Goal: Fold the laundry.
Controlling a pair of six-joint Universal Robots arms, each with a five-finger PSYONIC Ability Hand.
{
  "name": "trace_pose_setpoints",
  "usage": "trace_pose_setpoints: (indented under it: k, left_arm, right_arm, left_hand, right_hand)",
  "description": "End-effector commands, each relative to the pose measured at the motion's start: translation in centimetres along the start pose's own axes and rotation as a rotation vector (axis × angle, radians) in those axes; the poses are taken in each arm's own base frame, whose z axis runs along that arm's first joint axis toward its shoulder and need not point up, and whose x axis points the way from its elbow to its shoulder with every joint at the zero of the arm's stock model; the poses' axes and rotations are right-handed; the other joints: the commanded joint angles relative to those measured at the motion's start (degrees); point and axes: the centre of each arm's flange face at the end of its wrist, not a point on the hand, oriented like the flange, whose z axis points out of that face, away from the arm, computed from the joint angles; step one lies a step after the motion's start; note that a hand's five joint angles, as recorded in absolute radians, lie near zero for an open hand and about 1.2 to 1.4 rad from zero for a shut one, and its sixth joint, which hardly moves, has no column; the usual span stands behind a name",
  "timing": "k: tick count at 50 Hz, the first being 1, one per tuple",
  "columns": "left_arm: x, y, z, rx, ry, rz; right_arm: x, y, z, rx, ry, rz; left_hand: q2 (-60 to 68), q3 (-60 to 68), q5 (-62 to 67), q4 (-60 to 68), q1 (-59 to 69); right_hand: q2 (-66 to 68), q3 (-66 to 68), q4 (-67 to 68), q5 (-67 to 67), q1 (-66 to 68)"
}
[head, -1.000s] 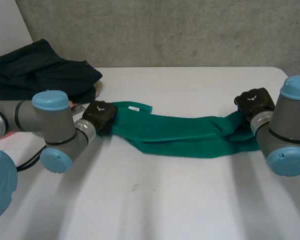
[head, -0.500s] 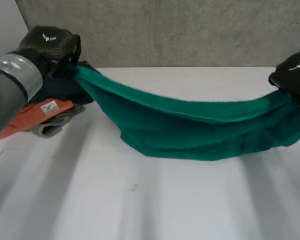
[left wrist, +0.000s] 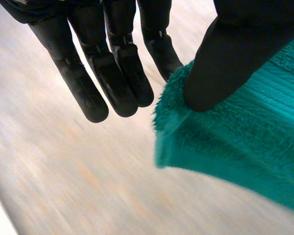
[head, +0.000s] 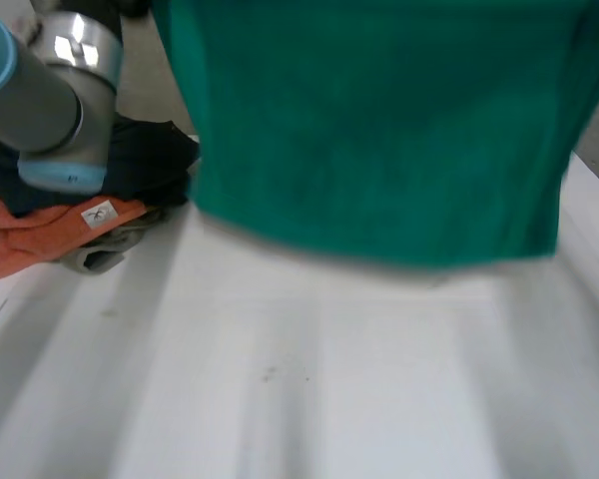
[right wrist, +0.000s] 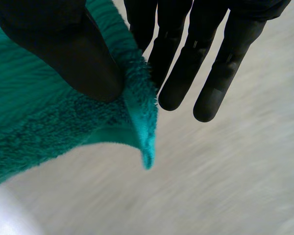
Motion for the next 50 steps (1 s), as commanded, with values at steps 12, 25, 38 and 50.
trace_pose_setpoints:
  k: [12, 25, 38, 50]
  left_arm:
    - [1.8, 3.8, -3.5, -0.106, 0.024, -0.119]
    - [7.7, 9.6, -16.8, -0.635, 0.304, -0.103]
    - [4.2, 1.2, -29.0, -1.256, 0.752, 0.175]
    - [3.9, 0.9, -27.6, -1.143, 0.736, 0.24]
  right_arm:
    - [-4.0, 2.6, -2.0, 0.009, -0.123, 0.076]
    - [-12.0, 13.7, -11.1, -0.463, -0.524, -0.035]
    - [-5.4, 9.1, -20.6, -0.788, -0.905, -0.285]
    - [-4.2, 11.7, -21.6, -0.795, -0.909, -0.419]
  left_hand:
    - [11.4, 11.7, 14.2, 11.3, 14.0]
    - [11.4, 11.7, 14.2, 11.3, 14.0]
    - [11.4, 11.7, 14.2, 11.3, 14.0]
    - [11.4, 11.7, 14.2, 11.3, 14.0]
  right_hand:
    - [12.7, 11.8, 11.4, 11.9, 15.6]
    - [12.7, 11.8, 11.4, 11.9, 15.6]
    - [12.7, 11.8, 11.4, 11.9, 15.6]
    - [12.7, 11.8, 11.4, 11.9, 15.6]
